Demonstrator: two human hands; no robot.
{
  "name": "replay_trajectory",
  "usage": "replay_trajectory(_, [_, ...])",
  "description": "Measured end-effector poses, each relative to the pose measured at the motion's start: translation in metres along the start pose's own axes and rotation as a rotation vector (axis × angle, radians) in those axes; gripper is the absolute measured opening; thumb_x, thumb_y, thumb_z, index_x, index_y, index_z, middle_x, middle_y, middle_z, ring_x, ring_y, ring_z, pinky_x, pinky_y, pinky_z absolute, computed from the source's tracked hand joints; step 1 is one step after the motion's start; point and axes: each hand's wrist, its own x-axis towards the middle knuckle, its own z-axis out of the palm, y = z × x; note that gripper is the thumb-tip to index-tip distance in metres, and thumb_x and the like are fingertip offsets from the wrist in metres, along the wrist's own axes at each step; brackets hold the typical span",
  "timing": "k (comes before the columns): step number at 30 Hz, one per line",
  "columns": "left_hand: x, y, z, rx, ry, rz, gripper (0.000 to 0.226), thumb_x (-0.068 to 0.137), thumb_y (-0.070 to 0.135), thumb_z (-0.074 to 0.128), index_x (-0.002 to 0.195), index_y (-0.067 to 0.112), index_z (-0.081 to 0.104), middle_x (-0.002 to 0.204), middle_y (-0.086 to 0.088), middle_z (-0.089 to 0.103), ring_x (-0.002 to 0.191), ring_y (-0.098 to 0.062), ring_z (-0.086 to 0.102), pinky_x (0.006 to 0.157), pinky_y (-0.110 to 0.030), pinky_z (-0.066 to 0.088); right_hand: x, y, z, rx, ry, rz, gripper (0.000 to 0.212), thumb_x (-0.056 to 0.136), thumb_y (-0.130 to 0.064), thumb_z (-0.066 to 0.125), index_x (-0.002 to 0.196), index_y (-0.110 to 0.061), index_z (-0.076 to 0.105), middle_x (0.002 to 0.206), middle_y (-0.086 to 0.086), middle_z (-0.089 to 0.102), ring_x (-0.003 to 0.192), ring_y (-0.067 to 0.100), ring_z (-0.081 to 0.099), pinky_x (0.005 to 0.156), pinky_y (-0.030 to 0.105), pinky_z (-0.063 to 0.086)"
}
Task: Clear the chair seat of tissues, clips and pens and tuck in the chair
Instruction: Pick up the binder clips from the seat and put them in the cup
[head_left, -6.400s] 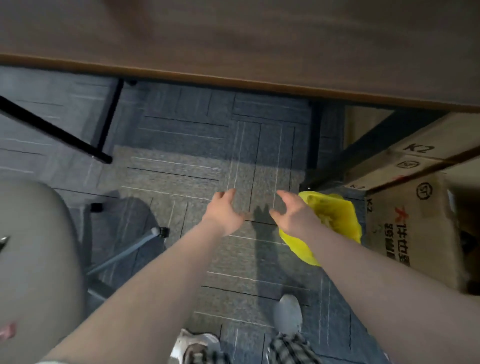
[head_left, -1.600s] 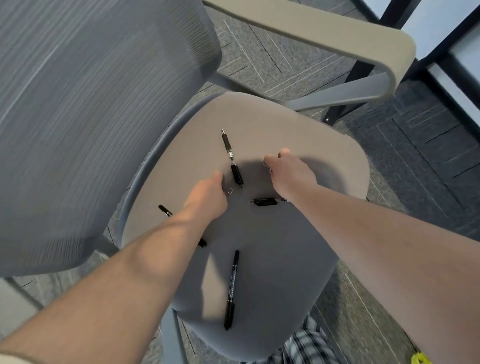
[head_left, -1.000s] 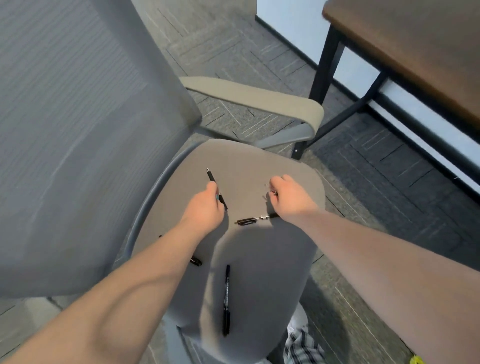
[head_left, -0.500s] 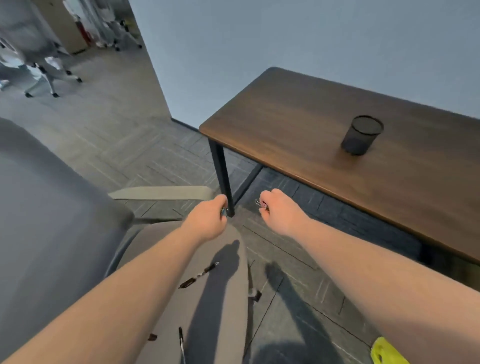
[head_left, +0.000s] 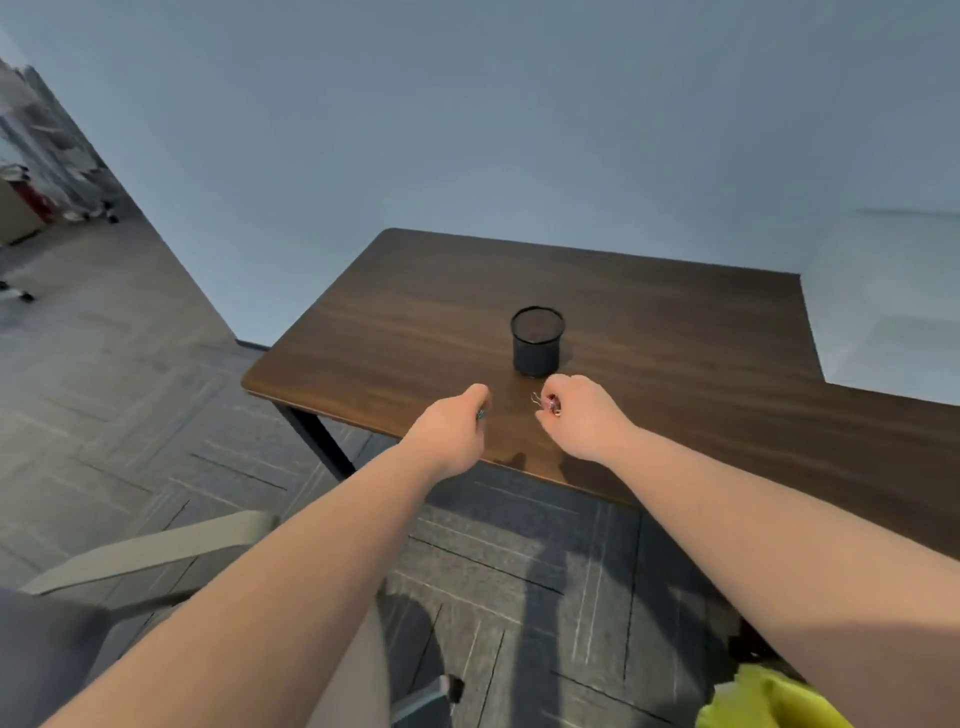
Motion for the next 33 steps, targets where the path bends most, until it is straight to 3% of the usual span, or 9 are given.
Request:
replay_trajectory(5, [0.046, 0.039, -0.007, -0.042, 0.035, 0.027, 0.017, 0.098, 0.014, 0.039, 0.113, 0.013, 0.044, 0.087, -0.007, 0.053, 0.074, -0.025, 0.049, 0.066, -0.033, 0.039, 0.035, 0.031, -0.041, 0.032, 0.09, 0.095, 0.017, 0.093, -0.02, 0.053, 0.103, -0.007, 0.059, 0.107, 0.013, 0.064, 0.088, 0.024, 0.054, 0.075, 0.03, 0.042])
replay_trajectory(10, [0.108, 0.043, -0.015, -0.076, 0.024, 0.051, 0.019, 0.097, 0.015, 0.038, 0.115, 0.013, 0.045, 0.103, -0.013, 0.059, 0.082, -0.028, 0.051, 0.069, -0.035, 0.041, 0.08, 0.041, -0.055, 0.025, 0.095, 0.173, 0.02, 0.092, -0.019, 0.053, 0.105, -0.005, 0.06, 0.106, 0.013, 0.065, 0.098, 0.03, 0.058, 0.084, 0.038, 0.047])
replay_trajectory(13, [0.151, 0.04, -0.016, -0.076, 0.015, 0.061, 0.021, 0.095, 0.015, 0.039, 0.114, 0.013, 0.047, 0.111, -0.015, 0.062, 0.09, -0.033, 0.054, 0.077, -0.037, 0.046, 0.113, 0.042, -0.055, 0.034, 0.078, 0.203, 0.017, 0.091, -0.019, 0.053, 0.103, -0.008, 0.059, 0.107, 0.011, 0.064, 0.099, 0.028, 0.057, 0.08, 0.034, 0.045])
replay_trajectory(18, [0.216, 0.037, -0.026, -0.14, -0.017, 0.045, 0.021, 0.092, 0.013, 0.042, 0.111, 0.01, 0.05, 0.108, -0.015, 0.063, 0.088, -0.032, 0.054, 0.075, -0.034, 0.045, 0.172, 0.039, -0.051, 0.051, 0.054, 0.26, 0.019, 0.092, -0.021, 0.055, 0.106, -0.009, 0.059, 0.109, 0.009, 0.064, 0.094, 0.024, 0.054, 0.075, 0.028, 0.039])
replay_trajectory(22, [0.25, 0.028, -0.028, -0.212, -0.087, -0.019, 0.023, 0.088, 0.01, 0.041, 0.109, 0.012, 0.051, 0.102, -0.016, 0.067, 0.094, -0.037, 0.065, 0.083, -0.043, 0.055, 0.206, 0.033, -0.042, 0.055, -0.004, 0.297, 0.021, 0.093, -0.022, 0.056, 0.109, -0.008, 0.058, 0.112, 0.01, 0.063, 0.101, 0.028, 0.057, 0.076, 0.028, 0.04])
replay_trajectory(25, [0.27, 0.024, -0.024, -0.183, -0.171, -0.033, 0.027, 0.085, 0.008, 0.042, 0.11, 0.012, 0.051, 0.093, -0.015, 0.068, 0.086, -0.034, 0.065, 0.071, -0.04, 0.054, 0.224, 0.032, -0.033, 0.08, -0.045, 0.328, 0.01, 0.093, -0.018, 0.054, 0.1, -0.012, 0.056, 0.106, 0.01, 0.061, 0.088, 0.024, 0.053, 0.074, 0.03, 0.043])
replay_trajectory(29, [0.282, 0.021, -0.018, -0.11, -0.219, -0.041, 0.028, 0.083, 0.008, 0.044, 0.11, 0.013, 0.052, 0.07, -0.004, 0.059, 0.073, -0.028, 0.057, 0.061, -0.031, 0.046, 0.239, 0.028, -0.022, 0.172, -0.097, 0.393, 0.003, 0.091, -0.01, 0.049, 0.094, -0.011, 0.051, 0.098, 0.009, 0.056, 0.083, 0.029, 0.067, 0.077, 0.04, 0.06])
replay_trajectory(33, [0.29, 0.018, -0.013, -0.107, -0.245, -0.058, 0.027, 0.083, 0.009, 0.046, 0.11, 0.012, 0.052, 0.085, -0.012, 0.064, 0.073, -0.027, 0.054, 0.065, -0.033, 0.046, 0.248, 0.028, -0.019, 0.213, -0.163, 0.448, 0.011, 0.092, -0.009, 0.049, 0.102, -0.007, 0.052, 0.098, 0.01, 0.057, 0.088, 0.034, 0.072, 0.079, 0.041, 0.06])
